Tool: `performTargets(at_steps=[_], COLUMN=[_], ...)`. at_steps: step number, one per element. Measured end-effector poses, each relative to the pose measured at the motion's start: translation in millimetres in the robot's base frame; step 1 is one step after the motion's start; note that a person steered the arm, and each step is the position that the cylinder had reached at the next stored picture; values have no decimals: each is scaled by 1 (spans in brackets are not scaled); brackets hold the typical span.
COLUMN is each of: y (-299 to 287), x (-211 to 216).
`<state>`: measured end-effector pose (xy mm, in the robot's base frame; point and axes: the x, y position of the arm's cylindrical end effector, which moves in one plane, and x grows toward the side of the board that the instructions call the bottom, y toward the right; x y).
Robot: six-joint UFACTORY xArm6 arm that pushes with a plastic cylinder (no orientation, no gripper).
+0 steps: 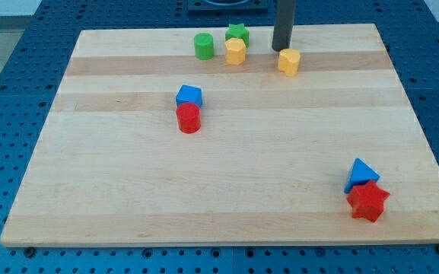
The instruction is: Move the yellow heart into the blue cube
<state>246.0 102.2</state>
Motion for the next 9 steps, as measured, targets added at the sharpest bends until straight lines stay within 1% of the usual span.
performTargets(at_steps=[1, 2, 3, 4, 5, 6, 9], y=[26, 48, 21, -70, -104, -122, -128], x=[-1, 31, 55, 87, 91, 91, 95])
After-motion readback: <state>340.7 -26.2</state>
